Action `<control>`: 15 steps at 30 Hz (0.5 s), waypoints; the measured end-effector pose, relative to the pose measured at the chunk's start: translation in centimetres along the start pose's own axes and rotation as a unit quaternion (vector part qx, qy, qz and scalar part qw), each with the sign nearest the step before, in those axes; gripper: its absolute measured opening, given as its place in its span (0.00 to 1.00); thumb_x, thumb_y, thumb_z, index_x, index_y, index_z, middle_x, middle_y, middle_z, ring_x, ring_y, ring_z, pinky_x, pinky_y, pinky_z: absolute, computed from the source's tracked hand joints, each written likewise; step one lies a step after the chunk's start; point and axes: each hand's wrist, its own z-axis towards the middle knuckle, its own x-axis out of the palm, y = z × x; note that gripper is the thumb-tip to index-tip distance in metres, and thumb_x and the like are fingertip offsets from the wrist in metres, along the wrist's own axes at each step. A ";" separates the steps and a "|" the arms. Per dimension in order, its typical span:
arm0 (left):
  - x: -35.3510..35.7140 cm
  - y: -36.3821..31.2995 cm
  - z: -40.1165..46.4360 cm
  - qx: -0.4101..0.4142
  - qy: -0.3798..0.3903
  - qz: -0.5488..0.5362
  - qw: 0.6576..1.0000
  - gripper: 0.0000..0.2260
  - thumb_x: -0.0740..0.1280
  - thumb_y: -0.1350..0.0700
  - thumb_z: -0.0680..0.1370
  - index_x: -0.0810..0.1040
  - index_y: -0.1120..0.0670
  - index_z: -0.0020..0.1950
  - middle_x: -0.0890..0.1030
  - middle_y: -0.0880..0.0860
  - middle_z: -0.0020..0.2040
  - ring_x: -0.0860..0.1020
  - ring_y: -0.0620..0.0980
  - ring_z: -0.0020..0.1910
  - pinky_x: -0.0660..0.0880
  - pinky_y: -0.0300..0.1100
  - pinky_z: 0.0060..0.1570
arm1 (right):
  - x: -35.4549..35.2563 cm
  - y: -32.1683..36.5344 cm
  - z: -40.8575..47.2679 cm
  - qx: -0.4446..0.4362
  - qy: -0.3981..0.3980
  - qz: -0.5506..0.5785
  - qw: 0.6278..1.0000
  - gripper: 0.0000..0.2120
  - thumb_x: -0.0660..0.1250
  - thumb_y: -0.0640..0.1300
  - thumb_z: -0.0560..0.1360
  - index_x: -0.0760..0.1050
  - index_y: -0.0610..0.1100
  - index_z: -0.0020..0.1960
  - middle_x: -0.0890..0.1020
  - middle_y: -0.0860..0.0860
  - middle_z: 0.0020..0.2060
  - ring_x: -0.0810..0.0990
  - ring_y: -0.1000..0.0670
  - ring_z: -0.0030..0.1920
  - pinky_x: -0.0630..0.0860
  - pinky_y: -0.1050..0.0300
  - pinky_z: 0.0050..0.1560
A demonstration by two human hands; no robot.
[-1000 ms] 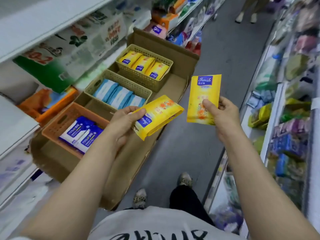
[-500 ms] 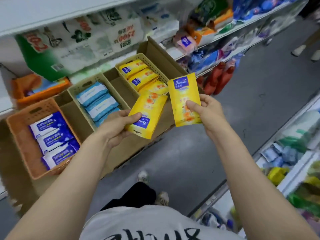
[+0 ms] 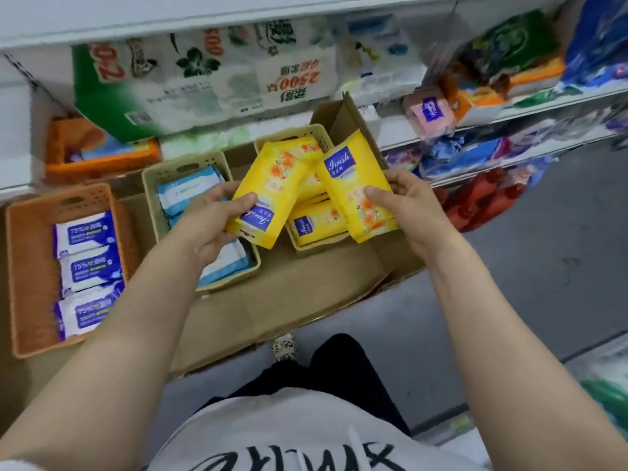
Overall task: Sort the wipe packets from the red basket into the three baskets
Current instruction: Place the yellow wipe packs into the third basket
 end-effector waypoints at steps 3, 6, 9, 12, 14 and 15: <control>-0.7 -0.8 1.5 0.002 -0.040 0.007 0.999 0.16 0.72 0.58 0.76 0.77 0.50 0.62 0.85 0.53 0.52 0.84 0.47 0.42 0.79 0.44 0.43 | 0.3 1.3 4.0 -0.003 0.050 -0.055 0.997 0.14 0.74 0.38 0.73 0.78 0.41 0.58 0.84 0.48 0.45 0.84 0.53 0.41 0.81 0.58 0.41; -1.1 -0.8 2.3 -0.005 -0.079 0.013 0.997 0.18 0.73 0.57 0.75 0.77 0.52 0.65 0.85 0.54 0.51 0.84 0.49 0.42 0.78 0.45 0.44 | 1.4 2.2 9.3 -0.001 0.118 -0.109 0.987 0.18 0.76 0.40 0.72 0.77 0.42 0.60 0.84 0.47 0.50 0.84 0.51 0.45 0.82 0.57 0.44; -0.8 -0.1 2.2 -0.017 -0.130 -0.006 0.991 0.17 0.73 0.58 0.74 0.78 0.51 0.63 0.85 0.53 0.49 0.84 0.46 0.40 0.79 0.40 0.38 | 3.0 2.9 14.2 0.003 0.187 -0.182 0.965 0.20 0.77 0.42 0.71 0.76 0.44 0.59 0.82 0.48 0.51 0.83 0.50 0.47 0.81 0.55 0.46; -0.1 0.5 2.2 -0.024 -0.178 -0.046 0.983 0.15 0.73 0.59 0.75 0.79 0.51 0.61 0.86 0.52 0.47 0.84 0.47 0.41 0.80 0.44 0.45 | 4.9 3.1 18.7 -0.002 0.239 -0.237 0.942 0.18 0.78 0.42 0.70 0.76 0.45 0.56 0.80 0.49 0.47 0.81 0.51 0.45 0.79 0.55 0.47; 0.3 0.9 2.3 -0.024 -0.192 -0.069 0.979 0.12 0.72 0.59 0.75 0.79 0.49 0.56 0.86 0.48 0.42 0.84 0.45 0.39 0.78 0.44 0.46 | 6.1 3.0 21.3 -0.013 0.261 -0.287 0.922 0.18 0.79 0.44 0.68 0.76 0.47 0.54 0.79 0.50 0.47 0.80 0.50 0.47 0.79 0.53 0.52; 0.4 1.1 2.4 -0.023 -0.197 -0.078 0.977 0.10 0.72 0.60 0.76 0.79 0.48 0.55 0.86 0.47 0.41 0.84 0.43 0.37 0.78 0.43 0.44 | 6.7 2.9 22.4 -0.014 0.273 -0.309 0.911 0.18 0.80 0.45 0.68 0.77 0.47 0.53 0.79 0.50 0.48 0.81 0.48 0.49 0.79 0.51 0.54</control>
